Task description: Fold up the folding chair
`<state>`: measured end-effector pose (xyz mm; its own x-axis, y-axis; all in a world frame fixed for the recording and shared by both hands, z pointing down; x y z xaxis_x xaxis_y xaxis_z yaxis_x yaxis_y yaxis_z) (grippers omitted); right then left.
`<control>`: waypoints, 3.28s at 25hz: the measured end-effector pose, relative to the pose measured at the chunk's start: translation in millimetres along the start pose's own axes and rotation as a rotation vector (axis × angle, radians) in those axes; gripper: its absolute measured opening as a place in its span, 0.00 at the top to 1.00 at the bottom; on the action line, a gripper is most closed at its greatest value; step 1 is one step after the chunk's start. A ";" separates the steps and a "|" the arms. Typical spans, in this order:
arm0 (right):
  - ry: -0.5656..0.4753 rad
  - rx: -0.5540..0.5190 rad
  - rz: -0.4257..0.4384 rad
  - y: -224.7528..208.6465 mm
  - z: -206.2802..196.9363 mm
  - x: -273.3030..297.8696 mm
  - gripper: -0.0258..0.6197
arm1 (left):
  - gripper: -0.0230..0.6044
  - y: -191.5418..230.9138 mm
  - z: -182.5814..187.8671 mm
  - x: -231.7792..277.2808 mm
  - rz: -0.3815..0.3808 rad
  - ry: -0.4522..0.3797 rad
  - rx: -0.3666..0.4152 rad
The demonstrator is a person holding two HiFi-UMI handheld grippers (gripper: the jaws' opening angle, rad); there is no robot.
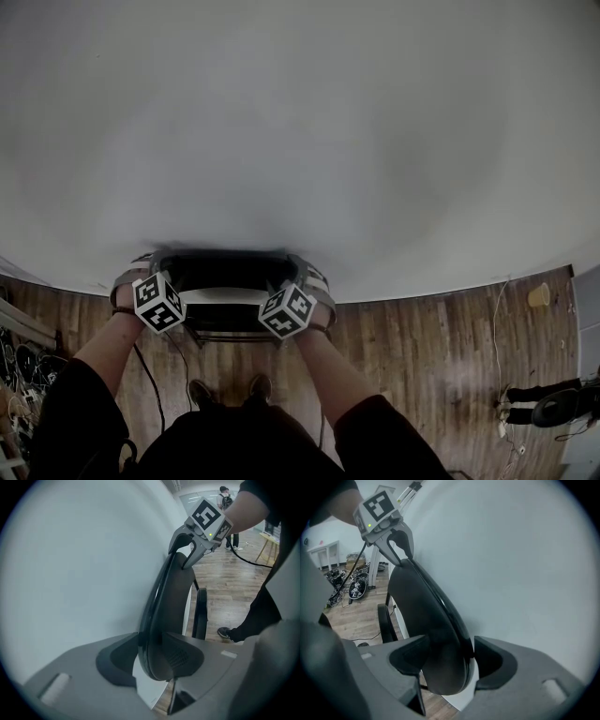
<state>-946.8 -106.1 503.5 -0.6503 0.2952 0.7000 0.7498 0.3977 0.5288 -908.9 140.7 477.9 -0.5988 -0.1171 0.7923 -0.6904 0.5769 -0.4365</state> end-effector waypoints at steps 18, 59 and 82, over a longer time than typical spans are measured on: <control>0.005 0.039 -0.032 -5.3 0.0 8.1 0.52 | 0.70 2.8 6.4 12.0 0.062 0.039 0.000; -0.168 0.400 0.180 203.6 -25.5 -220.5 0.55 | 0.78 -200.7 -131.5 -218.2 -0.162 -0.354 -0.586; -0.649 0.478 0.347 264.9 12.0 -374.3 0.85 | 0.88 -288.1 -86.0 -344.1 -0.296 -0.691 -0.602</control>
<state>-506.2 -100.9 375.8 -0.4456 0.8449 0.2960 0.8810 0.4725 -0.0226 -469.0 84.3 367.7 -0.6736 -0.6637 0.3252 -0.6430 0.7432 0.1849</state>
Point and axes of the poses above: the fingertips, and each gripper's own axes: x forward along the fingers, y to its left, z out of its top, the point moved 9 cm from there along -x, backward along the fingers, and after that the axes turned 6 degrees about -x, right-handed, at the moved point
